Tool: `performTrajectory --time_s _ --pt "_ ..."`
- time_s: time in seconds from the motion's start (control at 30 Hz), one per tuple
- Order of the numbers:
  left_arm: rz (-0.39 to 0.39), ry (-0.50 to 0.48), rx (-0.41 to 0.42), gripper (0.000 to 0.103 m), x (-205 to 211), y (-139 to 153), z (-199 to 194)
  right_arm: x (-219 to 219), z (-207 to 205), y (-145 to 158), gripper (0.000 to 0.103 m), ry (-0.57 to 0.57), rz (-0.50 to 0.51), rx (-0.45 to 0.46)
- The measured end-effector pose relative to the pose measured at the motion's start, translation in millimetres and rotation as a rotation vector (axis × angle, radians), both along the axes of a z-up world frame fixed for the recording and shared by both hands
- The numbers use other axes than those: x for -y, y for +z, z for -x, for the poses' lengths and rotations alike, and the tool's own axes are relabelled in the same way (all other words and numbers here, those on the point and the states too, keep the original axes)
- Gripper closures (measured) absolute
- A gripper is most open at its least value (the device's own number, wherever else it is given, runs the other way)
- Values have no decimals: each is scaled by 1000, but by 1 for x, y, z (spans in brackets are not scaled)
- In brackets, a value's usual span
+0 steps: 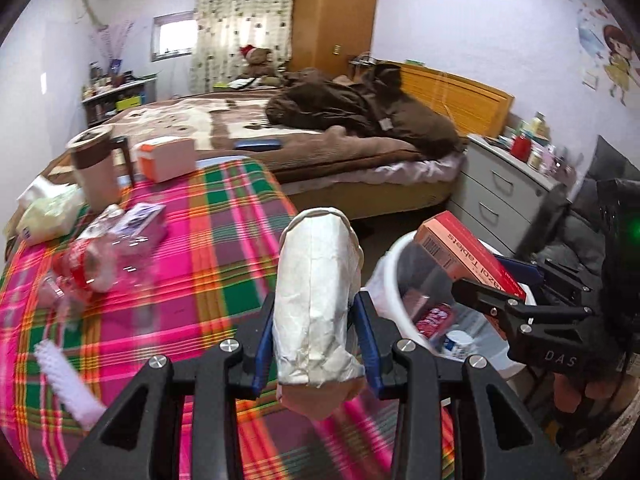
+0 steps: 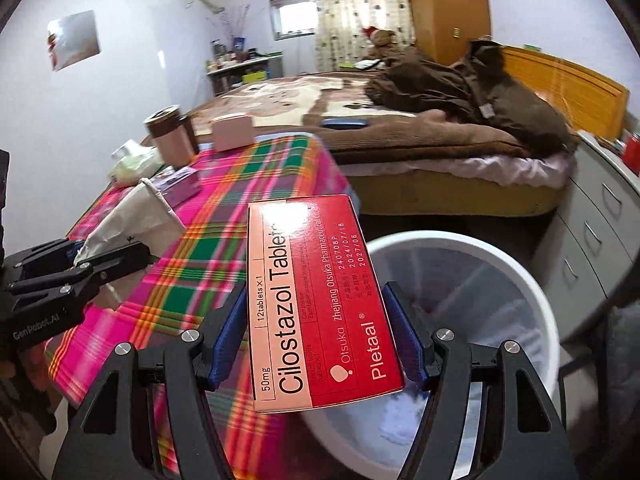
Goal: Collect trash
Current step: 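Carry the box and paper cup over the wastebasket and open both grippers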
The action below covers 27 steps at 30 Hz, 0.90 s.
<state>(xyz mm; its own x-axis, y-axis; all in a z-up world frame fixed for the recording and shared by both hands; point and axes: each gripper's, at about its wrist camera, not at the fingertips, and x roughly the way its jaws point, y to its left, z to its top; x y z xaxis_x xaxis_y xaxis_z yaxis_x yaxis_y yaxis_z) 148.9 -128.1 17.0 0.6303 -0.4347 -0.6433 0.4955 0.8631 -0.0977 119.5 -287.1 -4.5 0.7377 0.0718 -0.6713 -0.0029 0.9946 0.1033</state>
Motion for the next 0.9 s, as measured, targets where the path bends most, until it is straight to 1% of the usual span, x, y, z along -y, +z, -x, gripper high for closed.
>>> performTrajectory --time_s 0.23,0.47,0.73,0.8,0.83,0.87,0.9 --pt "-10 -77 -12 64 42 -5 4 31 6 -3 35 -83 2 -6" --pt "-20 -136 -36 63 82 -14 4 60 6 -11 35 -162 21 -49" --pt "-15 -176 -86 62 115 -28 -3 83 0 -23 35 -201 57 -113" --pt "-11 -177 -93 58 119 -31 -4 89 -2 -28 35 -217 56 -136" --pt "-9 -179 -99 50 120 -33 -5 92 -2 -30 35 -226 48 -144" --pt "-6 -182 -106 46 120 -34 -5 95 -1 -33 35 -237 35 -152" --pt "-1 -187 -113 46 121 -35 -6 97 0 -34 35 -244 27 -155"
